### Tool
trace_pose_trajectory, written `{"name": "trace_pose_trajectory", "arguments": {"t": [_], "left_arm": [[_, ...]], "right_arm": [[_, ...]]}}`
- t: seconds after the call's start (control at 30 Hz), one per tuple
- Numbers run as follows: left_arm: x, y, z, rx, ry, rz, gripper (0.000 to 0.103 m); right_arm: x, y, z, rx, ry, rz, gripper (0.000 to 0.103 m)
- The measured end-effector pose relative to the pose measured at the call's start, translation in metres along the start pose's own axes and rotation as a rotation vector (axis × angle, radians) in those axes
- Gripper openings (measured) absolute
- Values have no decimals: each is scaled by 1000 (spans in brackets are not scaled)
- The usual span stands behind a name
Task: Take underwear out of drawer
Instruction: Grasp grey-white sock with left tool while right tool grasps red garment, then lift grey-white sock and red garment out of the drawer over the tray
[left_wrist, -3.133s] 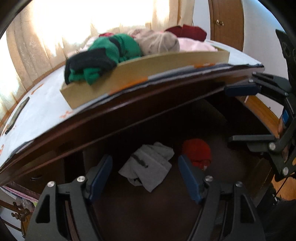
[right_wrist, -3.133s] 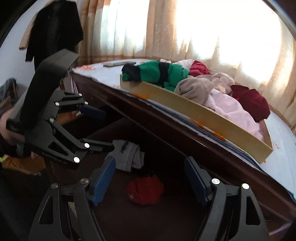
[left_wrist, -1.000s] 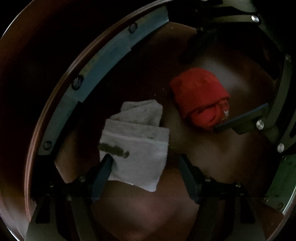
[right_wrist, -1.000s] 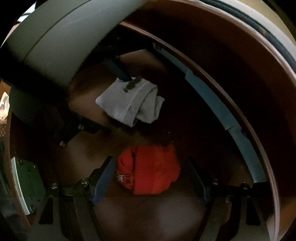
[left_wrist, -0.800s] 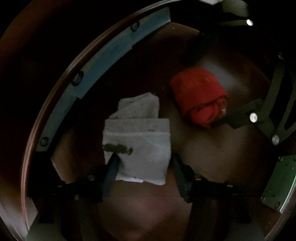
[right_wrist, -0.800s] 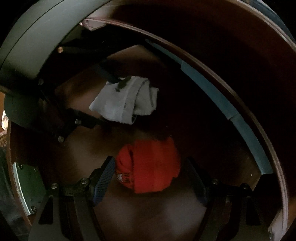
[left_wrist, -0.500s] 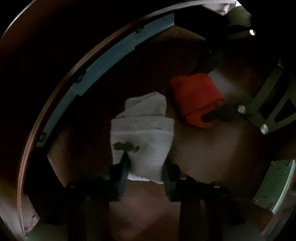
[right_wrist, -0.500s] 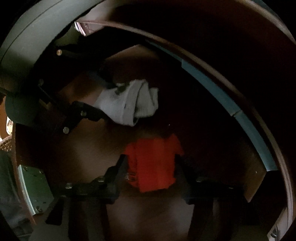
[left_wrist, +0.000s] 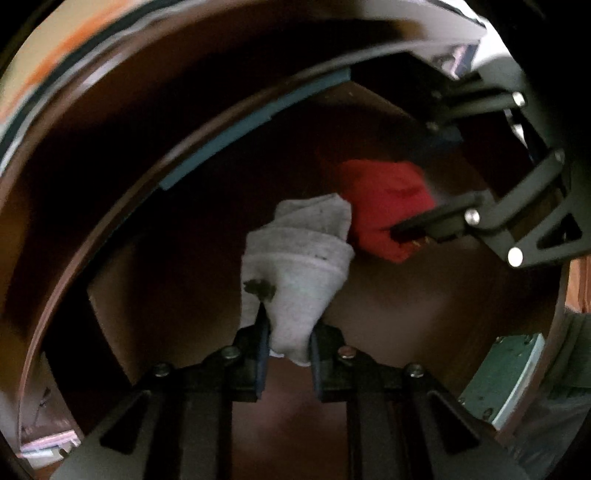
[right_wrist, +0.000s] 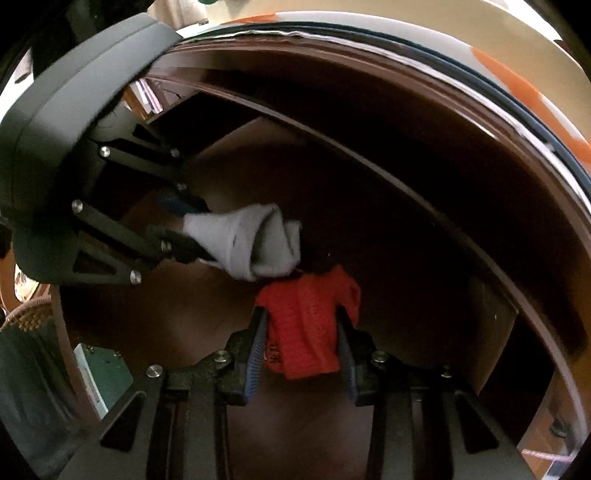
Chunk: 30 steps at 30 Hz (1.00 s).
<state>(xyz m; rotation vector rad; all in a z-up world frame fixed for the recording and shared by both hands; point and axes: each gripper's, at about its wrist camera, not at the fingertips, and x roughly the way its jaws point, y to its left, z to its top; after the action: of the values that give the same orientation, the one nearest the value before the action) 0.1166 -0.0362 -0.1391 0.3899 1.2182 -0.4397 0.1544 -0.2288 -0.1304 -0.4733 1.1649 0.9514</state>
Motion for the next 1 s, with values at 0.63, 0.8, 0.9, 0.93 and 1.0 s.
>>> {"name": "trace_pose_trajectory", "arguments": {"t": [0.63, 0.8, 0.9, 0.93, 1.0], "left_arm": [[-45, 19, -40, -179, -210, 54, 16], [-53, 11, -49, -166, -243, 102, 16], [-53, 6, -51, -165, -256, 122, 16], [-55, 6, -53, -170, -264, 124, 16], [-58, 8, -56, -180, -281, 129, 16]], "right_arm": [[-51, 1, -27, 106, -237, 3, 38], [-62, -1, -36, 113, -307, 7, 38], [-67, -2, -39, 108, -328, -5, 38], [-69, -2, -40, 105, -335, -9, 38], [-74, -1, -45, 101, -354, -16, 38]]}}
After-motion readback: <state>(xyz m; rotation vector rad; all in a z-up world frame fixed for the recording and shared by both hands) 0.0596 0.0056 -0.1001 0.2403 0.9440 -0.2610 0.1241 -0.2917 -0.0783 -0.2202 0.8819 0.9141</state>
